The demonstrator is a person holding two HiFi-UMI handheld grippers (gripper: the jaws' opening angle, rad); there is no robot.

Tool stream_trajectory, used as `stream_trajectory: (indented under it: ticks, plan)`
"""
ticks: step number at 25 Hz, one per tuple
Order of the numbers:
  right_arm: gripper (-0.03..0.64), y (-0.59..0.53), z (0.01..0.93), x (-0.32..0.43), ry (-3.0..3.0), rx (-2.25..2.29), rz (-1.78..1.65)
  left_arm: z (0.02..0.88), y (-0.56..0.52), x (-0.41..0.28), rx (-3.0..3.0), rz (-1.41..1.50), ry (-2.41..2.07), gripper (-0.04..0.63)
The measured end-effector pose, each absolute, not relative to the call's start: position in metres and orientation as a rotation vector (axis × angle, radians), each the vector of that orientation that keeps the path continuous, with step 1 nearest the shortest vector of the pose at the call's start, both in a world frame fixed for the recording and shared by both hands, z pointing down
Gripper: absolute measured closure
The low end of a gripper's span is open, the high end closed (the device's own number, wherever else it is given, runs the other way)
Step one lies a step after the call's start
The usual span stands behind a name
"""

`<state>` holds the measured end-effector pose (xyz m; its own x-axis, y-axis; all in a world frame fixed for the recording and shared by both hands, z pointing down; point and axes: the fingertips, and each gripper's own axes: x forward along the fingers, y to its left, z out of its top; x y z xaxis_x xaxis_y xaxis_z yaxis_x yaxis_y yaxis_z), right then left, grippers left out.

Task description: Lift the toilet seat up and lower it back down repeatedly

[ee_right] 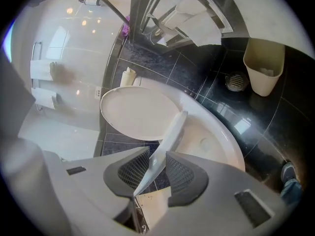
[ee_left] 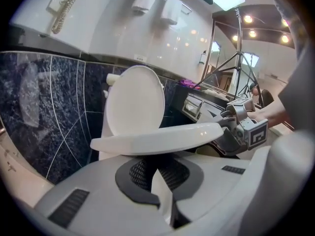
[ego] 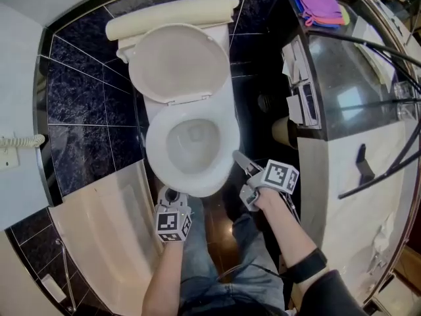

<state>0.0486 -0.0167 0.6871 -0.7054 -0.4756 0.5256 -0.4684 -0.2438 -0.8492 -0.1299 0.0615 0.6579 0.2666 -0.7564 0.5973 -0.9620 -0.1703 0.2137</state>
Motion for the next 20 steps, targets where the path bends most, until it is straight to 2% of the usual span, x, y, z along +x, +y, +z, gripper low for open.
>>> stream_trajectory:
  ticks: [2,4,7,12,20]
  plan:
    - [0.483,-0.03,0.672,0.045,1.924,-1.179,-2.124,0.643,0.045,-0.132,2.027,0.5,-1.547,0.595]
    - [0.547,-0.041,0.651,0.044,1.99,-1.154,-2.069,0.631,0.031,-0.134,2.053,0.517,-1.536,0.595]
    - [0.588,-0.045,0.619,0.05,2.102,-1.173,-2.009,0.621,0.017,-0.137,2.058,0.539,-1.533,0.595]
    - [0.597,-0.043,0.574,0.05,2.228,-1.192,-1.923,0.597,-0.017,-0.142,2.077,0.536,-1.532,0.595]
    - [0.597,-0.023,0.555,0.045,2.326,-1.215,-1.866,0.566,-0.094,-0.159,2.154,0.524,-1.601,0.595]
